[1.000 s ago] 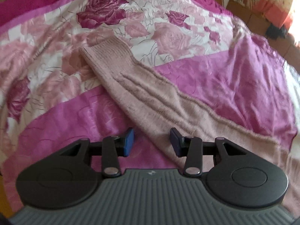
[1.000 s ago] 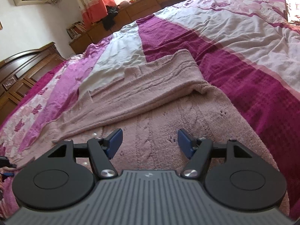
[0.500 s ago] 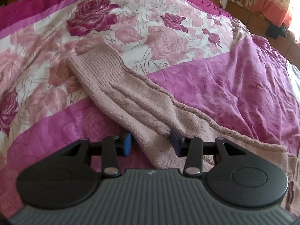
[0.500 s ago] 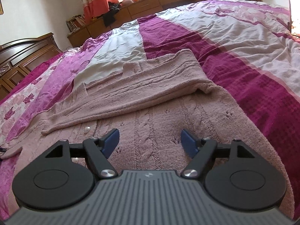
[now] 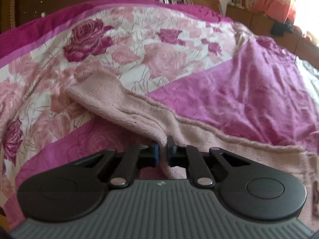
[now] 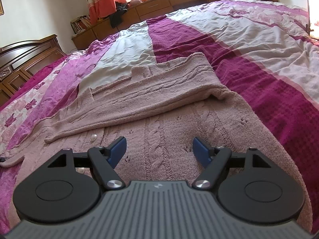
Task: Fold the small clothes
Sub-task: 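Grasp the side edge with the left tool and fold it toward the buttons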
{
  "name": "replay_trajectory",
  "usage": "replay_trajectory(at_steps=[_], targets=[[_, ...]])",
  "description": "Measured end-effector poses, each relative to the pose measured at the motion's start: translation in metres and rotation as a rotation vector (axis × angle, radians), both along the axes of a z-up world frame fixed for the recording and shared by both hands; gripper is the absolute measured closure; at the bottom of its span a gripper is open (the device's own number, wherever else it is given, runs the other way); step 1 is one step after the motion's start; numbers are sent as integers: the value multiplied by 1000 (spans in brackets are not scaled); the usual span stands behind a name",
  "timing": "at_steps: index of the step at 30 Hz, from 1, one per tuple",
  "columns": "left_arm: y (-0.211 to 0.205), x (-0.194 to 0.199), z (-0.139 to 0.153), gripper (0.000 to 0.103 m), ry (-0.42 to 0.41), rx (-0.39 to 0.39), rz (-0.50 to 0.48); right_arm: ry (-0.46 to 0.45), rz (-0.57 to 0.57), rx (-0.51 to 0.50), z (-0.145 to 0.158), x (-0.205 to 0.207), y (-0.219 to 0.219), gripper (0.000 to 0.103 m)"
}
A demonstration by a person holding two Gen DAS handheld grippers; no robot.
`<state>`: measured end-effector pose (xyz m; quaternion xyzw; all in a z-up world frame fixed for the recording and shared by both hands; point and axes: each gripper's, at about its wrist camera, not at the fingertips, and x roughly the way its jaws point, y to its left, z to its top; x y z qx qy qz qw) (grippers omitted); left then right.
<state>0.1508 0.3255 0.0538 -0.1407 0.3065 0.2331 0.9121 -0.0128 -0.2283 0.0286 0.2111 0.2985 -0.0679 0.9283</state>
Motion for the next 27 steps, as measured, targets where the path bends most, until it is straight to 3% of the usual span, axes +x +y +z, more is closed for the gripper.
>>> replay_trajectory(at_steps=[14,27], targets=[[-68,-26,85,94,-235,0,-175,-23,7,41,4,-7,-9,24],[-178,-14,116,94,-304,-47,-382,-54,-15,81,8,-16,-22,24]])
